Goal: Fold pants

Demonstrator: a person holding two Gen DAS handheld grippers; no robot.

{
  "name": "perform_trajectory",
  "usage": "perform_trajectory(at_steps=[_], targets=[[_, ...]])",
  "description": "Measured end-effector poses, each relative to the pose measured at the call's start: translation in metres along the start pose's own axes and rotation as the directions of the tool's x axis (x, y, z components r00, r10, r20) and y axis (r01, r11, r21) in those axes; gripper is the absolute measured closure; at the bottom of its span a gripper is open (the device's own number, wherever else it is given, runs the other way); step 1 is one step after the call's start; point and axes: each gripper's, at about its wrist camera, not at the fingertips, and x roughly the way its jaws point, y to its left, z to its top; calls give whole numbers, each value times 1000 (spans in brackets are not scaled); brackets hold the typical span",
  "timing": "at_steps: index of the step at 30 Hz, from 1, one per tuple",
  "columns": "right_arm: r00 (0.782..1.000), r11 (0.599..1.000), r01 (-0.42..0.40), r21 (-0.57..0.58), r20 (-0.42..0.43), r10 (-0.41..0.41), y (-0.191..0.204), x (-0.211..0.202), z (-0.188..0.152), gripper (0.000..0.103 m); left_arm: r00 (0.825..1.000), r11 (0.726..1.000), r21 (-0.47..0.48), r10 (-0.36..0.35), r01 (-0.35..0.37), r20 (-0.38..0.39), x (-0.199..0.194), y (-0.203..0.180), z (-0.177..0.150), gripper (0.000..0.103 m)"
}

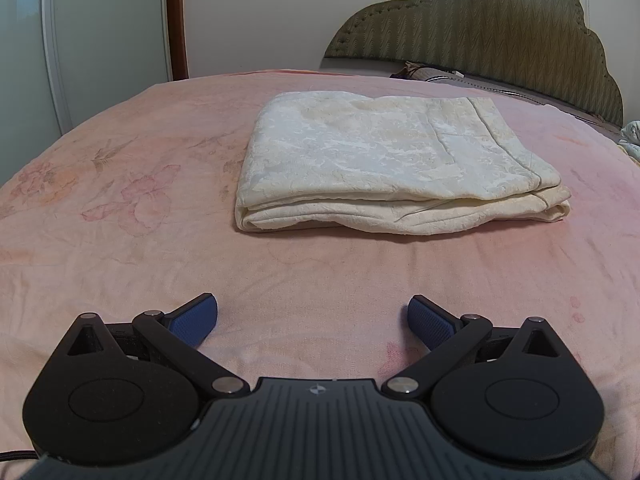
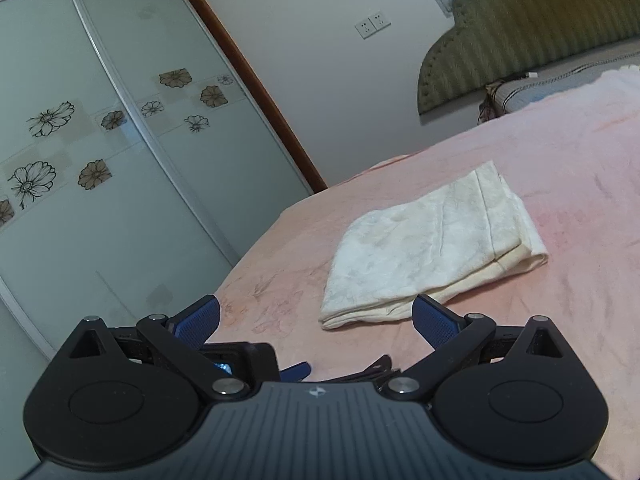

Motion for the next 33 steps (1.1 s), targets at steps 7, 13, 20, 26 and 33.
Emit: perform_trajectory(at_steps=[7,13,20,26,33], targets=[[921,911,380,-158,154,-358,-39,21,3,0,1000,1000,0,0,0,0,0,0,0,0],[872,854,471,-223,-27,-488,-98,81,-18,0,1000,1000,0,0,0,0,0,0,0,0],[854,824,477,-306,-62,-517,-100,98,-38,0,1000,1000,0,0,0,0,0,0,0,0],[858,811,452,-371,-70,-509,-84,98,-50,0,1000,1000,0,0,0,0,0,0,0,0],[858,829,445,-339,-103,-503,-88,98,-51,0,1000,1000,0,-1,1,0,-1,1,0,0]])
